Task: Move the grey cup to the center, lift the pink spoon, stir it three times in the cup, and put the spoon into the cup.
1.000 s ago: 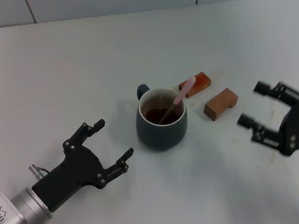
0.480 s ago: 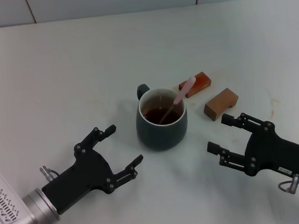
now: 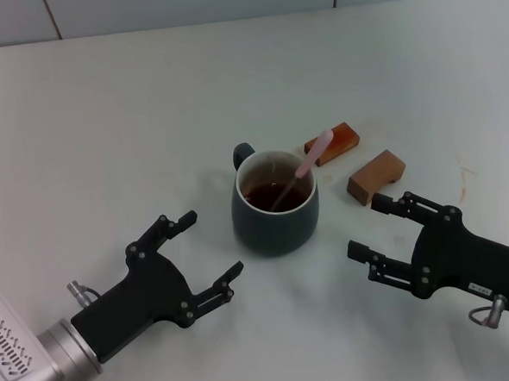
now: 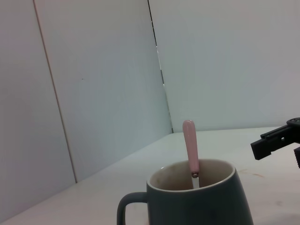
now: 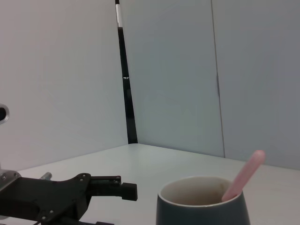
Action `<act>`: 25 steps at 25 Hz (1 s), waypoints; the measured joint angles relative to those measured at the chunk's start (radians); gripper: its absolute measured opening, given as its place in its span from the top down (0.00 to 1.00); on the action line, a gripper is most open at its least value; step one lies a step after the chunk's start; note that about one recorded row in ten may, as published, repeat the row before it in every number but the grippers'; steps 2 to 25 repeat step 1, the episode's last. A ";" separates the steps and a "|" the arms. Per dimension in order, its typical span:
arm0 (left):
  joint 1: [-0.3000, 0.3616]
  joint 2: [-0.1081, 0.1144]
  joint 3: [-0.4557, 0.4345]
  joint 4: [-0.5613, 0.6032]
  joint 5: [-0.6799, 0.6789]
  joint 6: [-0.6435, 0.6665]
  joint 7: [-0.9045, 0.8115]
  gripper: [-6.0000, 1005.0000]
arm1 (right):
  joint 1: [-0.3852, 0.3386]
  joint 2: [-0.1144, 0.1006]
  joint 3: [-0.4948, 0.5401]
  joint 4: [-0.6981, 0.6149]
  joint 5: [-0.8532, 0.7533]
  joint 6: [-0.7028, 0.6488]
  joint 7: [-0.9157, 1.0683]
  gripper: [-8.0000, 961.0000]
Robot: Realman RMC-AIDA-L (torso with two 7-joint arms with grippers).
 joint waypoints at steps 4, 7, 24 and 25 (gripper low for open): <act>0.000 0.000 0.000 0.000 0.000 0.000 0.000 0.14 | 0.000 0.000 0.001 0.000 0.000 0.000 0.000 0.22; 0.000 0.000 0.000 0.000 0.000 0.000 0.000 0.14 | 0.000 0.000 0.001 0.000 0.000 0.000 0.000 0.22; 0.000 0.000 0.000 0.000 0.000 0.000 0.000 0.14 | 0.000 0.000 0.001 0.000 0.000 0.000 0.000 0.22; 0.000 0.000 0.000 0.000 0.000 0.000 0.000 0.14 | 0.000 0.000 0.001 0.000 0.000 0.000 0.000 0.22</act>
